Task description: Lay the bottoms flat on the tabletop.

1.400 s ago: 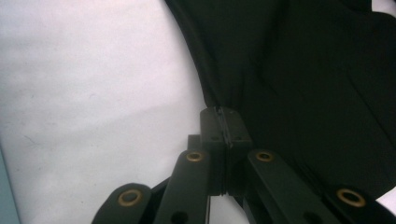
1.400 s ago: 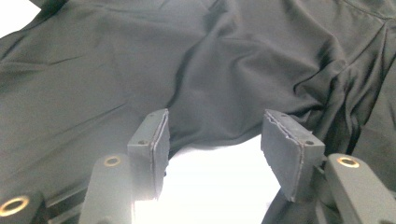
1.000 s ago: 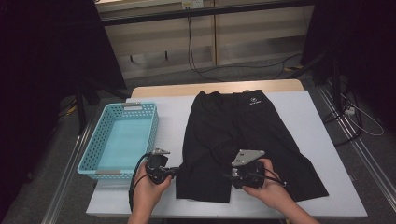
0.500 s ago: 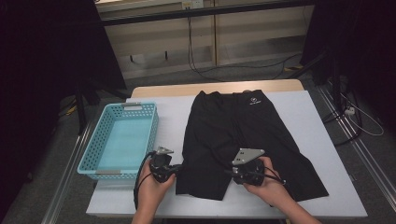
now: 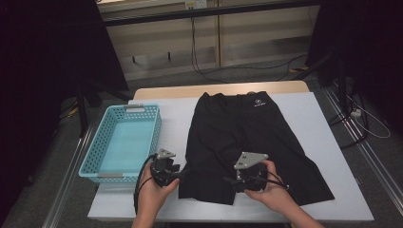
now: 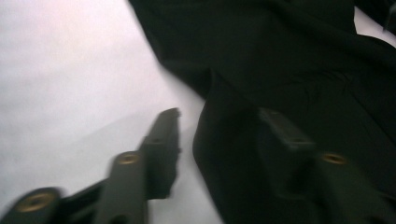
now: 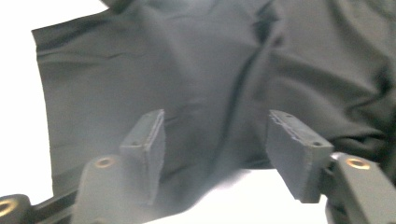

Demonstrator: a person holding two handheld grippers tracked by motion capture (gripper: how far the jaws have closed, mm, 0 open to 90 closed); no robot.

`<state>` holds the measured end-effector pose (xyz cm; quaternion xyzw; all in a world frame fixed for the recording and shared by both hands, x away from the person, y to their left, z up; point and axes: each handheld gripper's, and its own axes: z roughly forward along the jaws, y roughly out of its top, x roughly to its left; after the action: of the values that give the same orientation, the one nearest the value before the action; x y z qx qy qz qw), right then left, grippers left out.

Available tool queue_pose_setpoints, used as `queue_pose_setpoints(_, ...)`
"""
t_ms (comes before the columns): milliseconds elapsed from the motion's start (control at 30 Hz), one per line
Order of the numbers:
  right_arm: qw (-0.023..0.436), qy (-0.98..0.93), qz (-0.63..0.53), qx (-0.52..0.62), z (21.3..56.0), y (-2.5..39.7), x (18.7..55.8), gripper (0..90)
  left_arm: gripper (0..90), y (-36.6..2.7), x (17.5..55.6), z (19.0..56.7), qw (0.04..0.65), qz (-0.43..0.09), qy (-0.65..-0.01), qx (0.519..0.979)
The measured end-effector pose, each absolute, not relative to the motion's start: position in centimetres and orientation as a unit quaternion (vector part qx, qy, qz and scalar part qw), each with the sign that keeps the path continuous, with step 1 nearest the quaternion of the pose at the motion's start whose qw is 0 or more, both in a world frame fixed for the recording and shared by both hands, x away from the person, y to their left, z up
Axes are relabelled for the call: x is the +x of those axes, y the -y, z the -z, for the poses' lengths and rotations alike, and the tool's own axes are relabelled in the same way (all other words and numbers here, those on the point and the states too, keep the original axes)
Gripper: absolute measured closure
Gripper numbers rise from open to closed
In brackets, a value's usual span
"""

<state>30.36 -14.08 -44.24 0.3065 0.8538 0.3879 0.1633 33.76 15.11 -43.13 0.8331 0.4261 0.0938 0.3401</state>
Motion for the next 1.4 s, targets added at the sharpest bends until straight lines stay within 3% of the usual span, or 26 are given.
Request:
queue_pose_setpoints(267, 0.180, -0.830, -0.403, 0.340, 43.8, 15.5, 31.2, 25.5, 29.8, -14.6, 33.6, 43.7, 0.338, -0.097, -0.410, 0.842)
queue_pose_setpoints(567, 0.189, -0.819, -0.411, 0.352, 43.5, 16.1, 32.0, 23.5, 30.4, -14.6, 33.3, 44.5, 0.313, -0.111, -0.395, 0.856)
queue_pose_setpoints(733, 0.191, -0.817, -0.411, 0.357, 43.5, 16.3, 32.1, 23.5, 47.1, -14.2, 32.9, 44.2, 0.300, -0.119, -0.409, 0.853)
queue_pose_setpoints(1100, 0.199, -0.813, -0.404, 0.369, 43.5, 16.7, 32.2, 23.2, 88.4, -12.8, 32.8, 43.6, 0.289, -0.067, -0.431, 0.852)
queue_pose_setpoints(1400, 0.211, -0.800, -0.404, 0.390, 43.4, 18.2, 31.8, 21.3, 89.4, -12.5, 33.0, 42.3, 0.317, -0.049, -0.424, 0.847)
